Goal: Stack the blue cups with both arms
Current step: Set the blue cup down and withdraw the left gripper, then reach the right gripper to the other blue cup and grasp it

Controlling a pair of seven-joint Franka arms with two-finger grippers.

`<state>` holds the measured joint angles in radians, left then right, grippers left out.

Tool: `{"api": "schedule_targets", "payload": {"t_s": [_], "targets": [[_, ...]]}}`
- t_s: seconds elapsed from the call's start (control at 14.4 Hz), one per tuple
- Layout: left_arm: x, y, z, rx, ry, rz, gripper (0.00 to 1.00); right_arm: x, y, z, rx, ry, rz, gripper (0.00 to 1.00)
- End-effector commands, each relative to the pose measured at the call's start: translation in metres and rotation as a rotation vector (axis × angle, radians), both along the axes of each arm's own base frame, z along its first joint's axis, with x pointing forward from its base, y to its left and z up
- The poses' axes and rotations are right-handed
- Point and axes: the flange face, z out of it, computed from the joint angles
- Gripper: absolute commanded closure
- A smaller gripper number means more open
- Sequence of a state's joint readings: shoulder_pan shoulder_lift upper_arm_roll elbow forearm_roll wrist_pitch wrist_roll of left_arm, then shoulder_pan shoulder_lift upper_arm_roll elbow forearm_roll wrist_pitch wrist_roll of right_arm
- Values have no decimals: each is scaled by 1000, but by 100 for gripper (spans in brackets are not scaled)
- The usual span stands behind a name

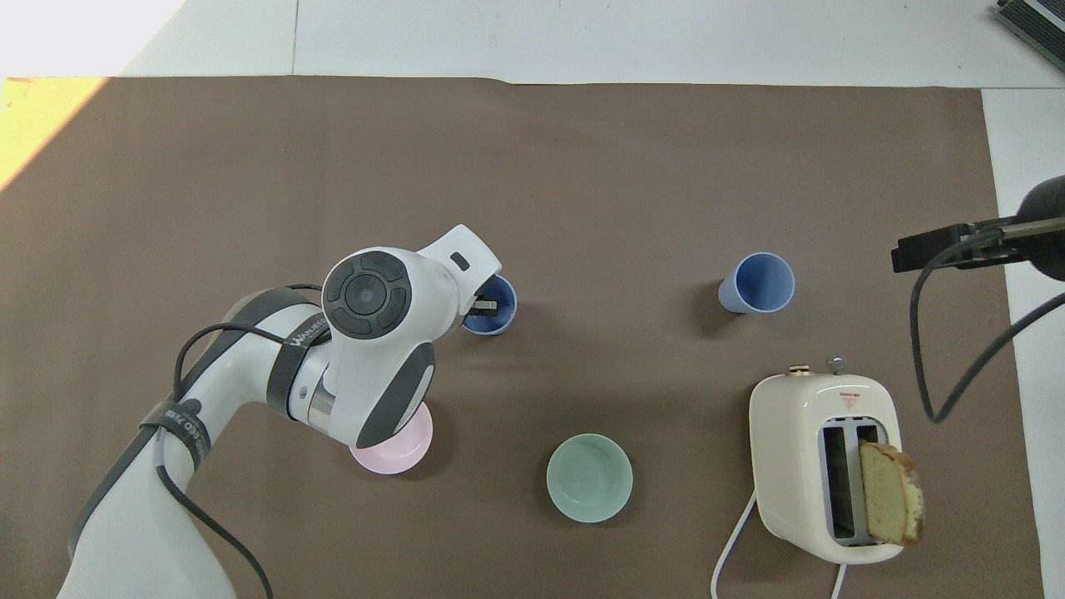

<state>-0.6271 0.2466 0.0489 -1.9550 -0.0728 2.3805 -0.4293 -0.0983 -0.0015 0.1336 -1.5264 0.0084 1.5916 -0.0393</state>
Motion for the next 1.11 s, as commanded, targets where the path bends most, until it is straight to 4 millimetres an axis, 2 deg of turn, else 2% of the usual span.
{"api": "schedule_targets", "payload": {"t_s": [0.0,0.14,0.21,0.35,0.42,0.62,0.69,1.04], "targets": [[3,-1,5,-15,-20,16,39,-2,-3,-1,14,-2,12,0],[10,6,23,-17,-23,21,10,-2,-3,-1,14,-2,12,0],[15,13,34,-9,-16,28,2,-2,-3,-1,14,-2,12,0],[30,51,65,6,3,72,3,-2,-3,-1,14,-2,12,0],[31,66,84,4,-2,66,3,-2,-3,-1,14,-2,12,0],[27,132,142,21,11,24,0,-2,-3,-1,14,-2,12,0],[32,160,162,26,2,4,0,-2,-3,-1,14,-2,12,0],[53,268,223,66,52,-53,0,-4,-14,-7,16,4,-1,0]]}}
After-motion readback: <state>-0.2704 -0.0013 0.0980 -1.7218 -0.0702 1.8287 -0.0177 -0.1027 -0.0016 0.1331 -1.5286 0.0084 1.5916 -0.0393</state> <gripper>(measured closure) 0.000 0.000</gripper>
